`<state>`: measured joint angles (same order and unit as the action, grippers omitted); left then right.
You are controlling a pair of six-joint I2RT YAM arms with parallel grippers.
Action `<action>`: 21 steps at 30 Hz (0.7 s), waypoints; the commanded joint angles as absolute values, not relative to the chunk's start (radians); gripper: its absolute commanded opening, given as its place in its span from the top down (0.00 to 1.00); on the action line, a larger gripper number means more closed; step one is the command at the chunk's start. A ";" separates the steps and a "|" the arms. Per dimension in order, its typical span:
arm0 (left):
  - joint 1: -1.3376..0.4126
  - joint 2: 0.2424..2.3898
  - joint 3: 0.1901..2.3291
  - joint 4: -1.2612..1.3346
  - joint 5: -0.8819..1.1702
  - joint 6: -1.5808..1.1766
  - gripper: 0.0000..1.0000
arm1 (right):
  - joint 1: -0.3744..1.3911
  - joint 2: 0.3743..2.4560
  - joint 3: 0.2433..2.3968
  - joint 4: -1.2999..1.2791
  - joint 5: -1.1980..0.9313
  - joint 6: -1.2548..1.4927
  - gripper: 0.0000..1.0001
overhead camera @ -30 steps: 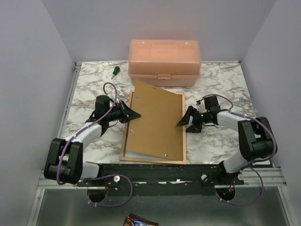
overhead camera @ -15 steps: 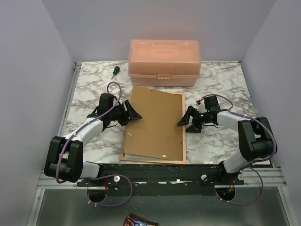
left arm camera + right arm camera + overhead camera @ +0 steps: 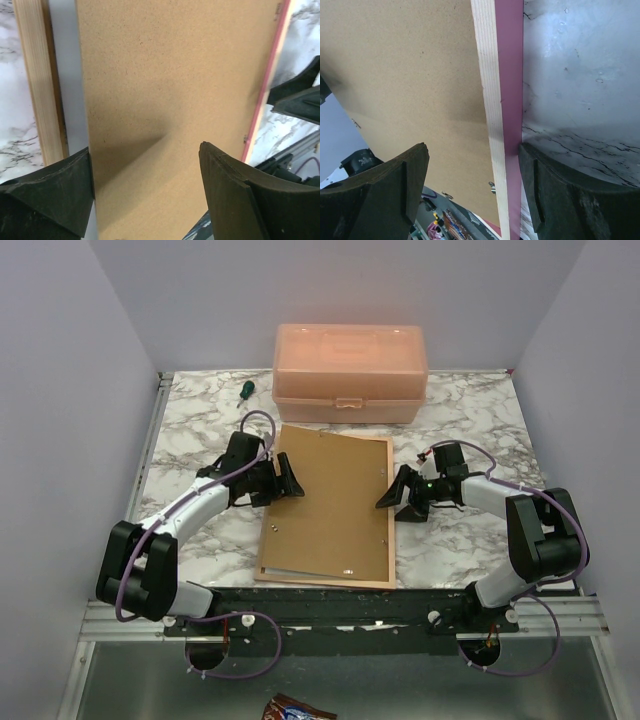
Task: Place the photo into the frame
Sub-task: Place the photo frame item in the photo frame.
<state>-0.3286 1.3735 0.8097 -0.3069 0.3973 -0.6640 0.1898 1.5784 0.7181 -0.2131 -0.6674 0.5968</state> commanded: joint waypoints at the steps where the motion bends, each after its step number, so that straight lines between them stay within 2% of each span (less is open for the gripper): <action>1: -0.362 1.409 0.872 -0.415 0.261 -0.621 0.21 | 0.195 1.590 0.702 -0.214 -0.671 0.582 0.21; 21: -0.403 1.448 0.928 -0.553 0.066 -0.598 0.12 | 0.194 1.585 0.695 -0.224 -0.648 0.570 0.21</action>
